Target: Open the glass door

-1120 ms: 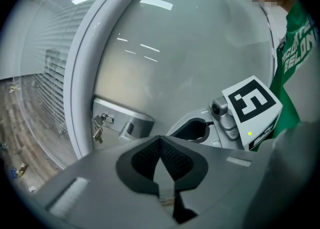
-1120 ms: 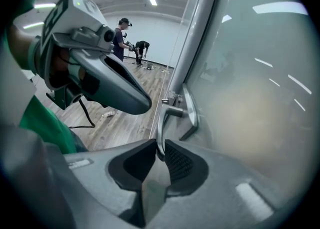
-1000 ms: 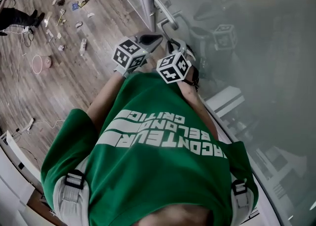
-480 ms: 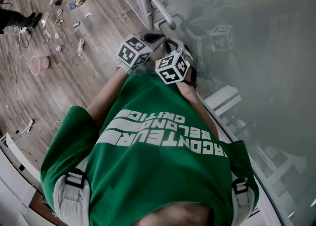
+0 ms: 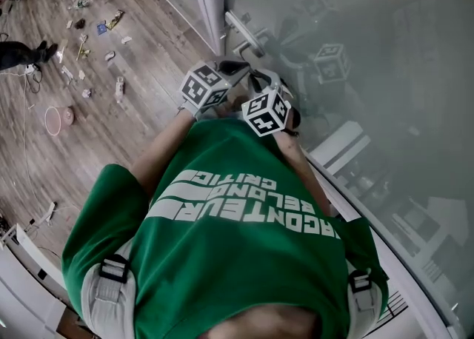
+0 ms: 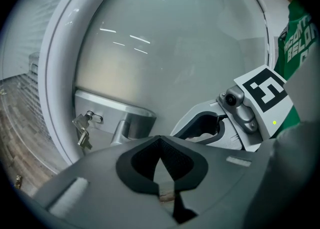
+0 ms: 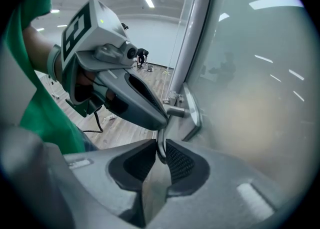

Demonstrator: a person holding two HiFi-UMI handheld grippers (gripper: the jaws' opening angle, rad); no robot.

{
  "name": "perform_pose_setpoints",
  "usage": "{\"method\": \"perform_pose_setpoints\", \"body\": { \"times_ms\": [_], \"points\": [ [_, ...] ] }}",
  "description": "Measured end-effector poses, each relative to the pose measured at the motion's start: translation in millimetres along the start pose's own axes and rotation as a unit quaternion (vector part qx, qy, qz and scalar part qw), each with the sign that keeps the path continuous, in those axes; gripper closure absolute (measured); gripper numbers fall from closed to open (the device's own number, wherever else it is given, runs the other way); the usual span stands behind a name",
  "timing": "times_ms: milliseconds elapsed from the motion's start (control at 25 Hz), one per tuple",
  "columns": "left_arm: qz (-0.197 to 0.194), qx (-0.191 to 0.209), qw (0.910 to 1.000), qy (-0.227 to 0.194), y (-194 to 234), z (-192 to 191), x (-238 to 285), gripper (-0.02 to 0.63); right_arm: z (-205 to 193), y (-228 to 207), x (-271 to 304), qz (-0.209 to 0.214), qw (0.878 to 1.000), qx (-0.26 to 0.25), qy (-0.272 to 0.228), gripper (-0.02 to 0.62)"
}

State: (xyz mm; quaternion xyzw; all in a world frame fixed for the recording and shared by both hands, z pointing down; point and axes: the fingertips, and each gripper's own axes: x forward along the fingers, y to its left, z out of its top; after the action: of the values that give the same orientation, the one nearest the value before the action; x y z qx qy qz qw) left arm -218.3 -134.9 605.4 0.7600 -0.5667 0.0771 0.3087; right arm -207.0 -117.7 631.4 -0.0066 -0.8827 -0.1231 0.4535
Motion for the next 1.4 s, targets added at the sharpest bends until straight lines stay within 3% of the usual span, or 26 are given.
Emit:
{"method": "perform_pose_setpoints", "body": {
  "times_ms": [400, 920, 1400],
  "points": [
    [-0.029, -0.005, 0.9996, 0.003, -3, 2, 8, 0.591, -12, 4, 3, 0.008, 1.0, -0.002, 0.016, 0.546],
    [-0.046, 0.016, 0.9988, 0.009, -5, 7, 14, 0.592, -12, 5, 5, 0.006, 1.0, -0.007, 0.019, 0.546],
    [-0.066, 0.038, 0.9969, 0.017, -10, 11, 17, 0.594, -14, 4, 15, 0.017, 1.0, 0.019, 0.009, 0.543]
  ]
}}
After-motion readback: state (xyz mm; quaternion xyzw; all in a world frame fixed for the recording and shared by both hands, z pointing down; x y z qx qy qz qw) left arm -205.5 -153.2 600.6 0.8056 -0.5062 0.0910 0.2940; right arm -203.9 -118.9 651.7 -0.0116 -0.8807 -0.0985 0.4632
